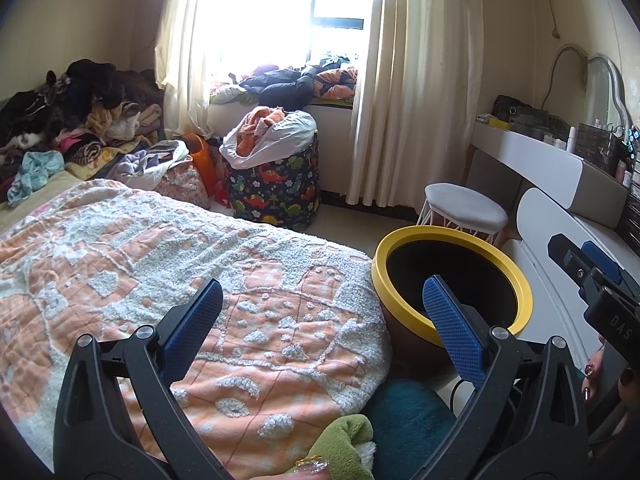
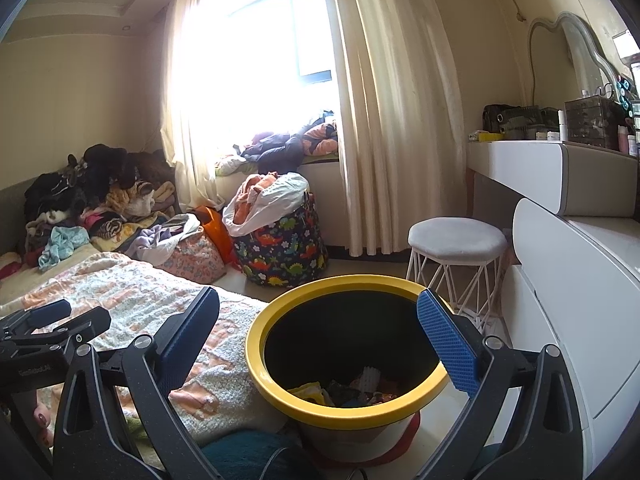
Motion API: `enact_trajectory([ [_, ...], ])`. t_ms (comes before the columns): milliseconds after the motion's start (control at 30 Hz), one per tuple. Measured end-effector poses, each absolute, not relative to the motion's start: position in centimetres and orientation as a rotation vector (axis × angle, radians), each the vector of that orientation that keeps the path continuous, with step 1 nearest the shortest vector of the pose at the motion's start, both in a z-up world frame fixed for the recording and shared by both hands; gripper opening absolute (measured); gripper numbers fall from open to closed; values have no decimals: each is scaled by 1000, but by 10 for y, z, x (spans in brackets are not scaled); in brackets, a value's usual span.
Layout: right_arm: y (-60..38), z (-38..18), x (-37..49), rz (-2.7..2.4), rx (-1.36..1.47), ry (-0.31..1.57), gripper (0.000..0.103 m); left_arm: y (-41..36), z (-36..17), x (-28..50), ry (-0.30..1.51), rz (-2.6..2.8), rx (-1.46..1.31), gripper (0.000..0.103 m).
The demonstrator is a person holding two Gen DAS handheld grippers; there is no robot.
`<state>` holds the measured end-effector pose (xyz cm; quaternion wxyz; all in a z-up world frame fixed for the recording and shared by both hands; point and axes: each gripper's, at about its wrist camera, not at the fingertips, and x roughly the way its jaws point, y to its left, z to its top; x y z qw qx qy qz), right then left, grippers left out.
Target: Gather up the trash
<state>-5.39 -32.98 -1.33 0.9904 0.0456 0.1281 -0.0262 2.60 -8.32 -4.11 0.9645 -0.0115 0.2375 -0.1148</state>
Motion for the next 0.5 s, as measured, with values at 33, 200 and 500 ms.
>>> enact_trajectory([
  [33, -329, -13, -54, -53, 92, 259, 96, -83, -41, 26, 481, -233, -24, 92],
  [200, -330, -13, -54, -54, 93, 257, 96, -83, -41, 26, 480, -233, -22, 92],
  [500, -332, -15, -53, -59, 95, 258, 96, -84, -41, 26, 482, -234, -23, 92],
])
